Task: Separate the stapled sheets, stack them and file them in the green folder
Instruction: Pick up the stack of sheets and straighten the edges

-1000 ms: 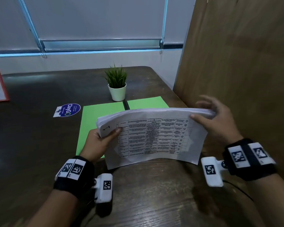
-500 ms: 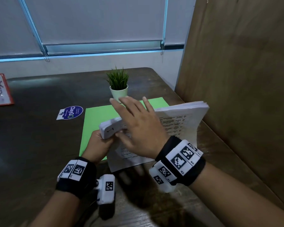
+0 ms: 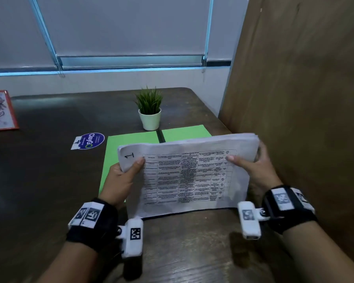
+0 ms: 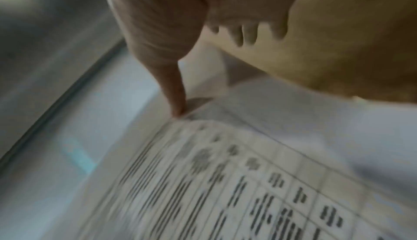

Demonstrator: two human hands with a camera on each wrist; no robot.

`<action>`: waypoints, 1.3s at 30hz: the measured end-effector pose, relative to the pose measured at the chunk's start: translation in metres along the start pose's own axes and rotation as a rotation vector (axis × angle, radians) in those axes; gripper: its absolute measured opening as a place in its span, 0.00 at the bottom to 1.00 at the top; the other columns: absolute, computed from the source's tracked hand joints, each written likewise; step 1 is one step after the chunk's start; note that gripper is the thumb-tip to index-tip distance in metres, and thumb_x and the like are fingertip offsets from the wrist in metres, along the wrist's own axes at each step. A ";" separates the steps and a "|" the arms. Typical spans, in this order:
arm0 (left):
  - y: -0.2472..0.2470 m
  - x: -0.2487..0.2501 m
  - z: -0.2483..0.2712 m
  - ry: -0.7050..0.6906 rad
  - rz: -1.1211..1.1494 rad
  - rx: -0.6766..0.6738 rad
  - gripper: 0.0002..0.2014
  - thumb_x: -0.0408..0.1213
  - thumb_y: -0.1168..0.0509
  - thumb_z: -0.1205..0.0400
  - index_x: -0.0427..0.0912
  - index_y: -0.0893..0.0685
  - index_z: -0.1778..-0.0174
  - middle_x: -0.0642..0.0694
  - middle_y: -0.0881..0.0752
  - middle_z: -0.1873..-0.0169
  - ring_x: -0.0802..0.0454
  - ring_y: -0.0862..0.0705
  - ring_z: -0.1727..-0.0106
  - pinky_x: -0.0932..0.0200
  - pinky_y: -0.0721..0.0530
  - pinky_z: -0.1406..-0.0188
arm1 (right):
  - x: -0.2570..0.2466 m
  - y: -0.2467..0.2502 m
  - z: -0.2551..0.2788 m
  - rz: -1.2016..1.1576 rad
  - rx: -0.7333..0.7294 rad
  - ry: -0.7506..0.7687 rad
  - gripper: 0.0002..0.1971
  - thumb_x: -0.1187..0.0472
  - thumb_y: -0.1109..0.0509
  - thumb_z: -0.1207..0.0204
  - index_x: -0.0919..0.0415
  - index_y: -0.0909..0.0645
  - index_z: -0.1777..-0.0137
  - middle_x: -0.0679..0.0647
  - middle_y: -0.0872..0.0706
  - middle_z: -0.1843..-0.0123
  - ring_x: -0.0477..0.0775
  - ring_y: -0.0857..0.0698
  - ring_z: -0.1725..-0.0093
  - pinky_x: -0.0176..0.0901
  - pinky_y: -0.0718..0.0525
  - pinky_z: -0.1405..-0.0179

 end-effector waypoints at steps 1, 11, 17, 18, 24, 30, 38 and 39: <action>-0.001 0.003 0.001 0.001 0.022 -0.010 0.08 0.35 0.35 0.15 0.41 0.10 0.53 0.46 0.06 0.57 0.54 0.07 0.57 0.65 0.11 0.62 | 0.007 0.000 0.002 -0.089 -0.109 -0.088 0.44 0.62 0.13 0.41 0.64 0.28 0.24 0.64 0.12 0.36 0.67 0.13 0.37 0.60 0.11 0.45; 0.015 0.043 0.002 -0.217 -0.020 0.069 0.07 0.29 0.27 0.22 0.44 0.12 0.52 0.56 0.06 0.59 0.63 0.09 0.55 0.70 0.13 0.60 | -0.022 -0.019 0.023 0.129 -0.319 0.116 0.13 0.66 0.26 0.24 0.53 0.14 0.41 0.49 0.08 0.42 0.48 0.10 0.43 0.44 0.11 0.43; 0.011 -0.008 0.016 -0.070 -0.108 0.027 0.08 0.26 0.25 0.24 0.43 0.10 0.52 0.54 0.06 0.60 0.57 0.08 0.53 0.71 0.13 0.62 | 0.035 -0.015 0.030 0.211 -0.336 -0.041 0.21 0.72 0.25 0.25 0.60 0.19 0.33 0.57 0.10 0.37 0.54 0.11 0.39 0.59 0.15 0.34; 0.010 -0.016 0.018 -0.029 -0.101 0.020 0.08 0.27 0.24 0.24 0.42 0.09 0.52 0.52 0.06 0.58 0.53 0.07 0.51 0.69 0.13 0.62 | 0.040 -0.015 0.031 0.232 -0.337 -0.055 0.20 0.72 0.25 0.25 0.57 0.18 0.34 0.58 0.11 0.36 0.55 0.12 0.38 0.60 0.17 0.32; 0.019 0.001 0.006 -0.100 -0.077 0.040 0.10 0.28 0.25 0.23 0.44 0.11 0.49 0.55 0.06 0.55 0.62 0.09 0.53 0.69 0.12 0.59 | 0.018 -0.018 0.031 0.062 -0.425 -0.010 0.24 0.70 0.26 0.24 0.59 0.22 0.28 0.58 0.12 0.34 0.57 0.13 0.34 0.58 0.16 0.35; 0.020 -0.048 0.017 0.116 -0.080 0.092 0.11 0.38 0.22 0.26 0.35 0.08 0.53 0.40 0.06 0.56 0.38 0.08 0.47 0.41 0.12 0.41 | 0.080 -0.009 0.035 0.351 -0.441 -0.116 0.20 0.70 0.23 0.26 0.48 0.17 0.40 0.44 0.08 0.42 0.42 0.11 0.42 0.55 0.18 0.30; 0.018 -0.026 0.009 0.101 0.105 0.158 0.08 0.34 0.26 0.20 0.36 0.11 0.47 0.42 0.06 0.55 0.39 0.07 0.49 0.48 0.08 0.55 | 0.054 0.005 0.022 0.075 -0.235 -0.149 0.17 0.58 0.20 0.32 0.70 0.13 0.49 0.67 0.09 0.54 0.56 0.12 0.63 0.49 0.13 0.64; 0.013 -0.022 0.011 0.100 0.162 0.162 0.07 0.35 0.27 0.19 0.38 0.12 0.46 0.43 0.06 0.54 0.42 0.07 0.50 0.51 0.08 0.58 | 0.046 -0.001 0.024 -0.108 -0.215 -0.166 0.19 0.57 0.21 0.33 0.70 0.15 0.47 0.68 0.10 0.55 0.58 0.13 0.64 0.47 0.16 0.69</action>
Point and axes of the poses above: each hand's wrist, its own z-axis away from the middle knuckle, its own y-axis out of the back of the hand, x = y × z, the point moved 7 cm from there along -z, towards the middle knuckle
